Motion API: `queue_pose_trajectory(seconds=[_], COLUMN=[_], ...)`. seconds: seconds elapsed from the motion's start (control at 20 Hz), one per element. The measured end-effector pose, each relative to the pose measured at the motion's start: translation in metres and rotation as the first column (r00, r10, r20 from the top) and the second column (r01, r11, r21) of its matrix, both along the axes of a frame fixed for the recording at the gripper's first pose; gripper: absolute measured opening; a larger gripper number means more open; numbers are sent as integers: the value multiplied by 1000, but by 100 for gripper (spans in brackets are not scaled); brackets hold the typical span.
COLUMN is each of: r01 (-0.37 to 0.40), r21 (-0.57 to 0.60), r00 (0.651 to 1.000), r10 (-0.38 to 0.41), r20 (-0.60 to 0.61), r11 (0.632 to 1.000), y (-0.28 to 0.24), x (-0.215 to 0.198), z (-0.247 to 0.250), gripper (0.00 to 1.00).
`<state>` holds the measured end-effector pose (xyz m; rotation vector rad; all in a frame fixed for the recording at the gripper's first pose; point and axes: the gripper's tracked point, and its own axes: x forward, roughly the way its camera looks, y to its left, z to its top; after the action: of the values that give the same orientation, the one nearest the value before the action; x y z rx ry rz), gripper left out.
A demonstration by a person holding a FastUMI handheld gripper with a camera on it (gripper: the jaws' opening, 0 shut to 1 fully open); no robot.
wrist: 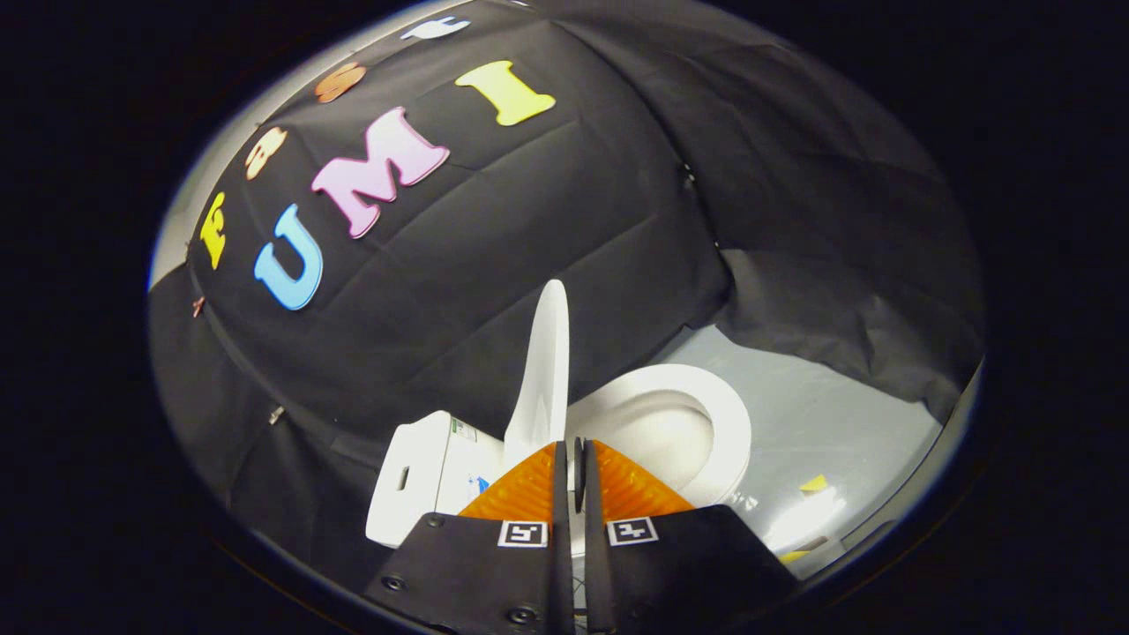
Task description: Open the toilet lid.
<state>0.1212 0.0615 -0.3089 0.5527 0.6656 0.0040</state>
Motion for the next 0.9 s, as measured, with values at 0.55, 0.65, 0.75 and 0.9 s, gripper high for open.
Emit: queue_pose_trajectory(seconds=[0.55,0.65,0.75,0.9], r01=[-52,-70,-92,-131], r21=[-209,-251,-288,-313], r00=[994,991,986,974], r10=[72,97,128,180], r20=[87,98,111,134], r11=[977,966,953,941], y=[113,133,154,195], x=[-3,-4,-5,-10], z=[68,76,83,93], gripper=[10,10,11,14])
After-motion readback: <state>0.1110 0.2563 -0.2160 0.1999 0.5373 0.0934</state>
